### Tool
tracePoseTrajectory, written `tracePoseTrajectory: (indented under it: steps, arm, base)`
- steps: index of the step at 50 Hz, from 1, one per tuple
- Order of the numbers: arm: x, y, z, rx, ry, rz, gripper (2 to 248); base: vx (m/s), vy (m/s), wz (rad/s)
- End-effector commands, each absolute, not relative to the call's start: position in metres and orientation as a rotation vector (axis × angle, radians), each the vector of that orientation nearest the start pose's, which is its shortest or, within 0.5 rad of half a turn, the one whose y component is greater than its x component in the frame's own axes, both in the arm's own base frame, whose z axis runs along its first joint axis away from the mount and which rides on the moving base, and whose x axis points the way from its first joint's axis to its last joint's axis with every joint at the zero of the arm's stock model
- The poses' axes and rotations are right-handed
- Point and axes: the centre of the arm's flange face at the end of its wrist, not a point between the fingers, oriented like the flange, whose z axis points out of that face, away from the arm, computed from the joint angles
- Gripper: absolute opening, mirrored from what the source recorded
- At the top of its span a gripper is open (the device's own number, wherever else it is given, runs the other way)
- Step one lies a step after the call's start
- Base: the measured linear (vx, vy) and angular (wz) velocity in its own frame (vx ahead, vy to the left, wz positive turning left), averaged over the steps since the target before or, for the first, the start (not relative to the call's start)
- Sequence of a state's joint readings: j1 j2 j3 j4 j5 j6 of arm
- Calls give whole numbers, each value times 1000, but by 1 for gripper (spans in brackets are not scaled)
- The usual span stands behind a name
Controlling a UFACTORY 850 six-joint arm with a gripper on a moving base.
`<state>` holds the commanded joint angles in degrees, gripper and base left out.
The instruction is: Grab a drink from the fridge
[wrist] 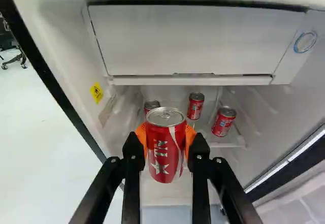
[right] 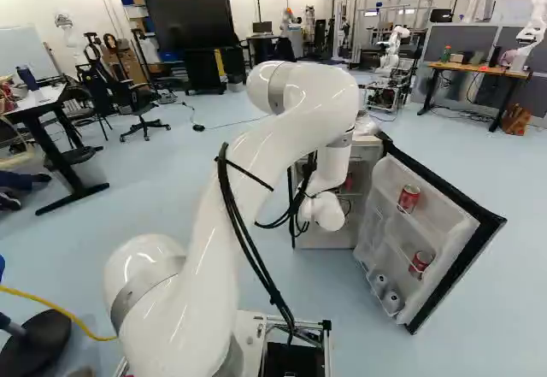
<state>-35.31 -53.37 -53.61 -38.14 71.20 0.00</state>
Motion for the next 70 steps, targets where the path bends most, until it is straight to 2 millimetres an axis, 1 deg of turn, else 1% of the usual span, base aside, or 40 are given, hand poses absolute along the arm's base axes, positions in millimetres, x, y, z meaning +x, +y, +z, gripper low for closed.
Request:
tracePoseTrajectory:
  steps: [23, 50, 57, 70]
  arm:
    - [418, -249, 182, -2551, -13, -1800, 93]
    - [363, -231, 226, -2556, 73, -1846, 93]
    - [357, -229, 236, -2548, 80, -1874, 93]
    - [355, -228, 253, -2527, 79, -1938, 93]
  base:
    - [0, 0, 0]
    - [0, 0, 0]
    - [0, 0, 0]
    - [0, 0, 0]
